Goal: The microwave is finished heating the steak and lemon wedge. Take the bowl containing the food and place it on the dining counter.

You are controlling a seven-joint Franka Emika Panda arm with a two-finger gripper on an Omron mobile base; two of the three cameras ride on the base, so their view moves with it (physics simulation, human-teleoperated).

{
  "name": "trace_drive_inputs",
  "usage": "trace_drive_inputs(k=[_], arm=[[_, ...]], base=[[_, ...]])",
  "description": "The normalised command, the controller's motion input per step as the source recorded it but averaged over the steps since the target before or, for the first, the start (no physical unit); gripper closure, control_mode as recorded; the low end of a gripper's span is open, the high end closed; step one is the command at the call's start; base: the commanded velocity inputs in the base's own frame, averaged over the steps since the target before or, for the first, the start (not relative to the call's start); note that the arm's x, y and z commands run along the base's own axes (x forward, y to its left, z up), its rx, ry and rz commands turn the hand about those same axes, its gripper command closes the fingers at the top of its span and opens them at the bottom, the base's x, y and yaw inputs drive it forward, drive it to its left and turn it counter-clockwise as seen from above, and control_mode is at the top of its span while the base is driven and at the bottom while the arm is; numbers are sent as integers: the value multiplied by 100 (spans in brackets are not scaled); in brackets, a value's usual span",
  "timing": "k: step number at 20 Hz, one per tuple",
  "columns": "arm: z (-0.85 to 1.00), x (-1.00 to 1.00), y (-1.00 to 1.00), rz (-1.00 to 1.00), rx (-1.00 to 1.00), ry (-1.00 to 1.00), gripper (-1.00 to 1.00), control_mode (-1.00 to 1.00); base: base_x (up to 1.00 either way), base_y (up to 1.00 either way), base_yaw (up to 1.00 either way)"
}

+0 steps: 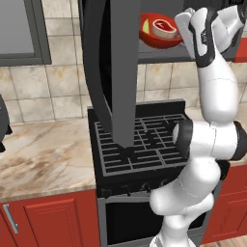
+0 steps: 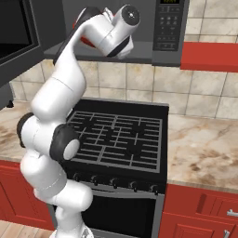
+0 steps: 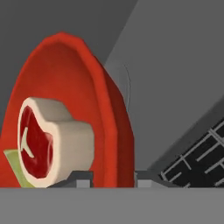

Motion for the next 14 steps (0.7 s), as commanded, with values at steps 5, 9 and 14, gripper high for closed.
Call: trace_drive_inputs(k=[5, 9, 14], arm=[[0, -100, -32, 0, 2, 0, 100, -100], [0, -100, -30, 0, 0, 9, 100, -100], [-18, -100, -32, 0, -1, 14, 100, -100]], base=[[0, 0, 0], [0, 0, 0], [0, 0, 0]])
